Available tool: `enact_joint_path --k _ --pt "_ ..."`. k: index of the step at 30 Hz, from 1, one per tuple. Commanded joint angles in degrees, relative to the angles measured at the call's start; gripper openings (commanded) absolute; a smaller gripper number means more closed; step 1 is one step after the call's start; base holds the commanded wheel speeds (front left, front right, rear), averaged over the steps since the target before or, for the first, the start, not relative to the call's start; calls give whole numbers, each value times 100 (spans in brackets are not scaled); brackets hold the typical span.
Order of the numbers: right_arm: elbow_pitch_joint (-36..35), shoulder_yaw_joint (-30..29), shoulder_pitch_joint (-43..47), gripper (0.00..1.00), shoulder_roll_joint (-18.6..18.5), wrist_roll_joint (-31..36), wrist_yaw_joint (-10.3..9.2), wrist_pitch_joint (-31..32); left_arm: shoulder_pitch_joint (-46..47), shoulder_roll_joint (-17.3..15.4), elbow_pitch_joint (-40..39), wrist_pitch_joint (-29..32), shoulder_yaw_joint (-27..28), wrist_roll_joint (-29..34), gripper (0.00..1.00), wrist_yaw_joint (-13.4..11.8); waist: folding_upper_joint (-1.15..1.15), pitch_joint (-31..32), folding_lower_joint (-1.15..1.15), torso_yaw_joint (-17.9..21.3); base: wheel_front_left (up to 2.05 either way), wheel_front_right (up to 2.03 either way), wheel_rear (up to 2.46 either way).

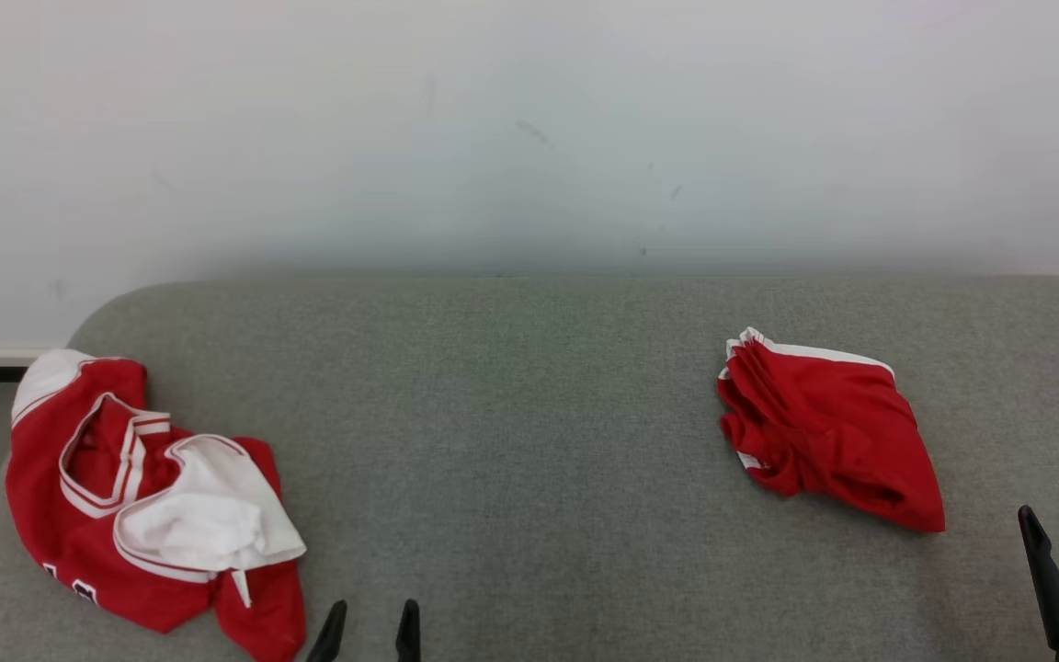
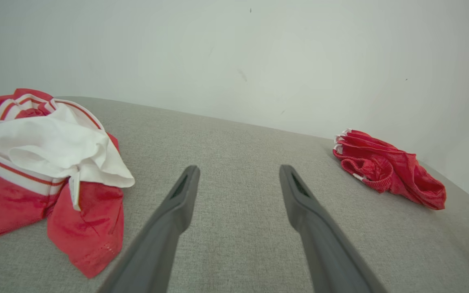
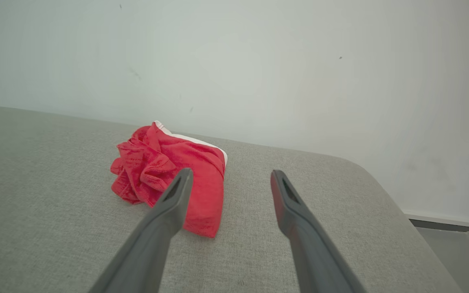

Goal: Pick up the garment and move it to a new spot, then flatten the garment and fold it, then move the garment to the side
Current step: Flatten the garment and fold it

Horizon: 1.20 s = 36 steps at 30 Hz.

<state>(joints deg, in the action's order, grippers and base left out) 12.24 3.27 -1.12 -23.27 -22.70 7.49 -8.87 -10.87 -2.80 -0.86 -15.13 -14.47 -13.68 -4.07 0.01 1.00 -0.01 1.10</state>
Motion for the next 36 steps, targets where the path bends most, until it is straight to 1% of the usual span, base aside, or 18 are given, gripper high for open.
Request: enact_joint_path --k 1,2,3,4,5,6,7,12,13,14,17,18,19,20,24,30,36 --pt "118 -4 -162 100 40 90 -1 -40 6 -21 -19 -1 -4 90 100 30 -1 -36 1 -44 0 0 0" --pt "173 43 -242 81 62 74 -1 -15 28 -21 -15 -1 -6 104 100 41 -1 -52 1 -64 0 0 0" --pt "241 95 -313 49 65 71 -1 16 47 -21 -9 -1 -6 118 100 50 -1 -75 1 -90 0 0 0" --pt "315 123 -398 39 61 77 -1 20 57 -20 0 -1 -5 139 100 64 -1 -101 1 -120 0 0 0" --pt "403 149 -509 25 55 106 -1 13 66 -20 14 -1 -7 147 100 88 -1 -127 1 -153 0 0 0" --pt "500 166 -618 3 56 136 -1 2 78 -20 28 -1 -7 164 100 105 -1 -154 1 -191 0 0 0" --pt "619 194 -734 0 62 173 -1 9 98 -20 39 -1 1 161 100 120 -1 -190 1 -231 0 0 0" --pt "1350 272 -1240 0 127 352 -1 -12 196 -20 67 -1 28 220 100 180 -1 -380 1 -469 0 0 0" --pt "1350 272 -1240 0 127 352 -1 -12 196 -20 67 -1 28 220 100 180 -1 -380 1 -469 0 0 0" --pt "1670 314 -1411 0 189 378 -1 -18 259 -20 64 -1 30 230 100 203 -1 -463 1 -552 0 0 0" --pt "2144 351 -1657 0 260 401 -1 -49 323 -21 67 -1 6 214 100 212 -1 -588 1 -675 0 0 0" --pt "2144 351 -1657 0 260 401 -1 -49 323 -21 67 -1 6 214 100 212 -1 -588 1 -675 0 0 0" --pt "2456 376 -1817 0 290 425 -1 -64 382 -20 63 -1 -18 190 100 209 -1 -664 1 -746 0 0 0" --pt "2456 376 -1817 0 290 425 -1 -64 382 -20 63 -1 -18 190 100 209 -1 -664 1 -746 0 0 0" --pt "2986 476 -2132 0 396 446 -1 -135 478 -21 67 -1 -71 152 100 191 -1 -776 1 -865 0 0 0" --pt "3455 791 -2496 0 570 411 -1 -260 547 -20 76 -1 -104 105 100 144 -1 -839 1 -961 0 0 0" --pt "3601 1345 -2709 0 759 340 -1 -379 571 -20 102 -1 -151 50 100 110 -1 -811 1 -1017 0 0 0"
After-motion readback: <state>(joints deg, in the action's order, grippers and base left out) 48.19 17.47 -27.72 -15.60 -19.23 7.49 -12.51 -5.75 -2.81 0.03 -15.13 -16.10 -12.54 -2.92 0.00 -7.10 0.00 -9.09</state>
